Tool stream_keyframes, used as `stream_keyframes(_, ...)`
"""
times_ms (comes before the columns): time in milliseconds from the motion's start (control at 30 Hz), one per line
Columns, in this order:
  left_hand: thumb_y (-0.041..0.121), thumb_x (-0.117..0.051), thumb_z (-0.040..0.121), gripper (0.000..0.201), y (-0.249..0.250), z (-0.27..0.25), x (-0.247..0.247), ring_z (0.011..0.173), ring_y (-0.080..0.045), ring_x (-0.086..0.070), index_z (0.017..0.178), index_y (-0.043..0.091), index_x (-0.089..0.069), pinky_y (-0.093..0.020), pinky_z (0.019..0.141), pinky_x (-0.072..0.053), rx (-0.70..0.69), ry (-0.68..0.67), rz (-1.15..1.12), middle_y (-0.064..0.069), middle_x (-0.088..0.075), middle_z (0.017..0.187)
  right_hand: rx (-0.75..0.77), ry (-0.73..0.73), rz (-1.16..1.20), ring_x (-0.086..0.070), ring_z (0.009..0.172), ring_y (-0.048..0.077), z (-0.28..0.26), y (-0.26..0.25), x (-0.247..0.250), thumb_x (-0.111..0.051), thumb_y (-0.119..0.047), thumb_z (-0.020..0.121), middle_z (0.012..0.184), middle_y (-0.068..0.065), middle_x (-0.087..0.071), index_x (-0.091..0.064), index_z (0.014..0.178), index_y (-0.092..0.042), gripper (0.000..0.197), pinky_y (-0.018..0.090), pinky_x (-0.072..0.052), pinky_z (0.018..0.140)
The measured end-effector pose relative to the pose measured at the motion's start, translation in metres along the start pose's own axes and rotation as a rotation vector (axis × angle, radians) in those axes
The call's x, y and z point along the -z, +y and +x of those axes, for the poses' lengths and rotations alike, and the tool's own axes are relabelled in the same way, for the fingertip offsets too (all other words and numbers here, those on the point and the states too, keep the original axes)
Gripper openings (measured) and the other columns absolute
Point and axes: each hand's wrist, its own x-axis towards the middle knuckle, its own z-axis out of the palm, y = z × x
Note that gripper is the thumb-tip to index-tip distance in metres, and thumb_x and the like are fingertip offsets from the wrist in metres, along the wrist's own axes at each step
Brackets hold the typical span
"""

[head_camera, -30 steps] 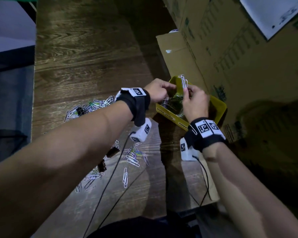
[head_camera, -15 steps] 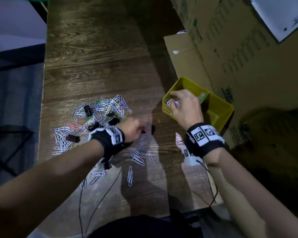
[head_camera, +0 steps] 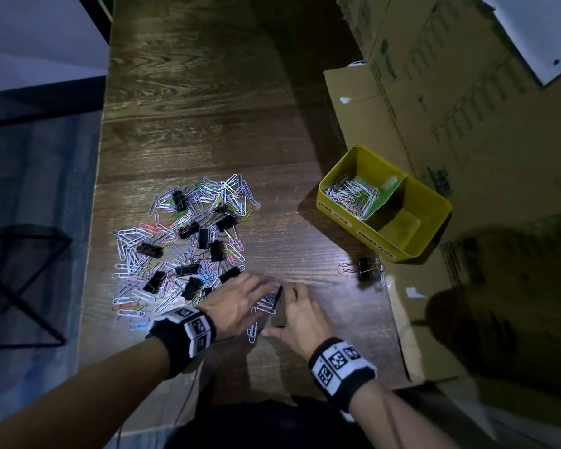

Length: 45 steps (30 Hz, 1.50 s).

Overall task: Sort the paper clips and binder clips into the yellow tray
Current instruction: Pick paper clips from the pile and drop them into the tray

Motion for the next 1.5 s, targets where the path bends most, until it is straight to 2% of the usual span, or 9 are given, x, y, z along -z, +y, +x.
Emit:
stream_keyframes(100,0.064,-0.055,0.073,0.093,0.005,-0.008,0.003,0.129,-0.024,-0.029,0.144,0.018,-0.017,-0.043,0.105,-0.037,0.144,-0.193,0.045,-0.006,-0.029,0.147,0.025,0.043,-0.03,-0.022,0.135,0.034,0.002,-0.009,-0.017,-0.071,-0.061,0.067,0.144,0.016,-0.023,-0.014,0.148,-0.005,0.114,0.04,-0.028,0.111)
stream_keyframes(200,0.061,-0.064,0.069,0.102,0.01,-0.011,0.002,0.133,-0.026,-0.022,0.146,0.016,-0.014,-0.048,0.105,-0.034,0.177,-0.322,0.08,-0.006,-0.017,0.152,0.091,0.069,-0.018,-0.023,0.133,0.031,0.003,-0.016,-0.022,-0.076,-0.052,0.067,0.143,0.016,-0.023,-0.019,0.146,-0.004,0.109,0.037,-0.027,0.112)
stream_keyframes(367,0.047,-0.076,0.062,0.09,0.01,-0.013,-0.001,0.126,-0.028,-0.04,0.135,0.007,-0.042,-0.041,0.104,-0.039,0.134,-0.183,0.036,-0.008,-0.042,0.141,0.132,0.057,0.026,-0.02,0.137,0.029,0.003,-0.013,-0.023,-0.075,-0.042,0.074,0.147,0.015,-0.015,-0.026,0.145,-0.01,0.092,0.037,-0.027,0.113)
stream_keyframes(500,0.036,-0.088,0.044,0.061,0.012,-0.016,-0.01,0.091,-0.019,-0.065,0.099,0.015,-0.07,-0.023,0.075,-0.052,0.054,0.039,0.052,0.0,-0.068,0.104,0.193,0.055,0.045,-0.031,0.133,0.028,0.007,-0.012,-0.026,-0.072,-0.031,0.08,0.143,0.012,-0.029,-0.043,0.137,-0.008,0.068,0.037,-0.033,0.11)
stream_keyframes(767,0.015,-0.071,0.065,0.014,0.009,-0.014,-0.012,0.073,-0.02,-0.066,0.079,0.013,-0.069,-0.024,0.065,-0.051,0.12,0.159,-0.14,-0.002,-0.07,0.08,0.178,-0.001,0.115,-0.048,0.116,0.031,0.012,-0.01,-0.021,-0.052,-0.013,0.094,0.129,0.014,-0.048,-0.055,0.123,-0.004,0.031,0.041,-0.043,0.096)
stream_keyframes(1000,0.022,-0.046,0.077,0.022,0.012,-0.006,-0.002,0.063,-0.021,-0.063,0.078,0.01,-0.064,-0.023,0.056,-0.044,0.17,0.078,-0.2,-0.006,-0.065,0.07,0.112,0.039,0.095,-0.059,0.097,0.03,0.019,-0.009,-0.022,-0.046,-0.012,0.092,0.114,0.01,-0.06,-0.059,0.112,-0.012,0.024,0.037,-0.051,0.08)
stream_keyframes(1133,0.008,-0.064,0.075,0.012,0.009,-0.005,0.004,0.078,-0.021,-0.063,0.087,0.009,-0.068,-0.022,0.071,-0.042,0.273,0.083,-0.292,-0.01,-0.069,0.083,0.14,0.127,0.065,-0.061,0.1,0.031,0.021,-0.008,-0.017,-0.054,-0.002,0.088,0.115,0.012,-0.063,-0.059,0.12,-0.014,0.034,0.036,-0.052,0.086)
stream_keyframes(1267,0.012,-0.07,0.075,0.005,0.001,-0.003,0.006,0.064,-0.014,-0.057,0.077,0.012,-0.065,-0.012,0.061,-0.032,0.313,0.055,-0.384,0.003,-0.062,0.069,0.057,0.072,0.174,-0.061,0.097,0.031,0.026,-0.006,-0.012,-0.056,-0.01,0.091,0.104,0.016,-0.065,-0.059,0.123,-0.02,0.034,0.036,-0.052,0.083)
stream_keyframes(1500,0.011,-0.08,0.068,0.013,-0.008,0.009,0.009,0.053,0.008,-0.053,0.068,0.016,-0.069,-0.006,0.056,-0.038,0.469,0.001,-0.589,0.015,-0.056,0.056,-0.052,0.049,0.485,-0.063,0.093,0.02,0.029,0.002,-0.004,-0.068,-0.016,0.086,0.1,0.01,-0.069,-0.068,0.112,-0.019,0.027,0.032,-0.05,0.091)
